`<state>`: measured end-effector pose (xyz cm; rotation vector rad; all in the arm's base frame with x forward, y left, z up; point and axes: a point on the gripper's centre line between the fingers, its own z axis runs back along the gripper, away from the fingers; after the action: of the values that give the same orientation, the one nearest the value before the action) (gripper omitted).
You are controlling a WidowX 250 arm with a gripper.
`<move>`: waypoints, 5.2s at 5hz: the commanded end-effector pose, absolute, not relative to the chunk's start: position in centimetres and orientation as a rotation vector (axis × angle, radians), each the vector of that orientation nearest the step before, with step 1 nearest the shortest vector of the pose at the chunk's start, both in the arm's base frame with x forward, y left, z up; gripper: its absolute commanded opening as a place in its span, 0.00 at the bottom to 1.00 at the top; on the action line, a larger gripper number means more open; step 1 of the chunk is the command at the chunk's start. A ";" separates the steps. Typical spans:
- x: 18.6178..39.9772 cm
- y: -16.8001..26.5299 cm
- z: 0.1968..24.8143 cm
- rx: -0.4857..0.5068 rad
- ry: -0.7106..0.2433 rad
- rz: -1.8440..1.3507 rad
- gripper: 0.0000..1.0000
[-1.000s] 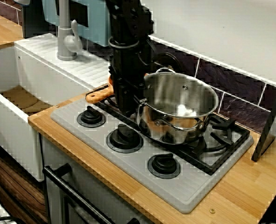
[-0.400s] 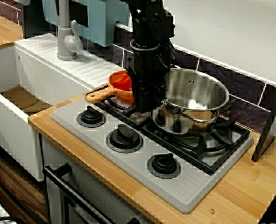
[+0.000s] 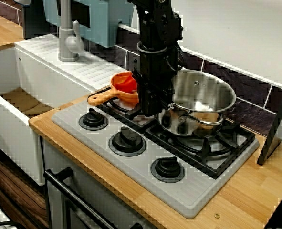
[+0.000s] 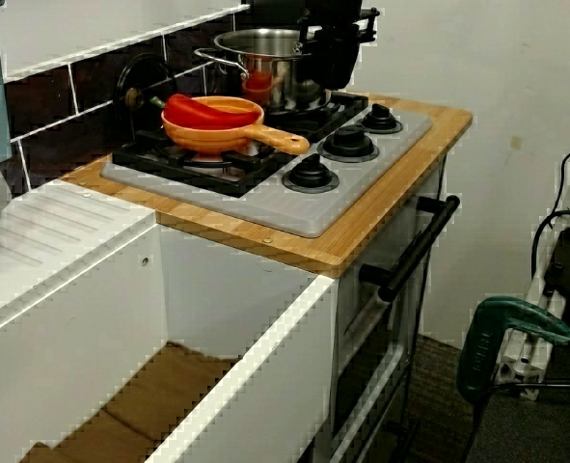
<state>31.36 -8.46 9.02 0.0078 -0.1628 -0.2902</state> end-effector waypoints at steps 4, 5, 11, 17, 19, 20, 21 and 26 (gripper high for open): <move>32.1 -2.7 14.1 0.068 -0.224 -0.128 1.00; 33.0 -1.2 14.3 0.078 -0.220 -0.079 1.00; 37.8 1.3 14.8 0.082 -0.256 -0.013 0.00; 38.6 -3.4 13.4 0.012 -0.283 0.055 0.00; 38.7 -3.8 13.9 -0.031 -0.277 0.083 0.00; 38.6 -4.0 14.1 -0.047 -0.272 0.095 0.00; 38.5 -4.3 14.2 -0.055 -0.270 0.096 0.00; 37.2 -4.1 15.1 -0.056 -0.260 0.113 1.00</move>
<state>37.53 -4.78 11.93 -0.0421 -0.1764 0.1154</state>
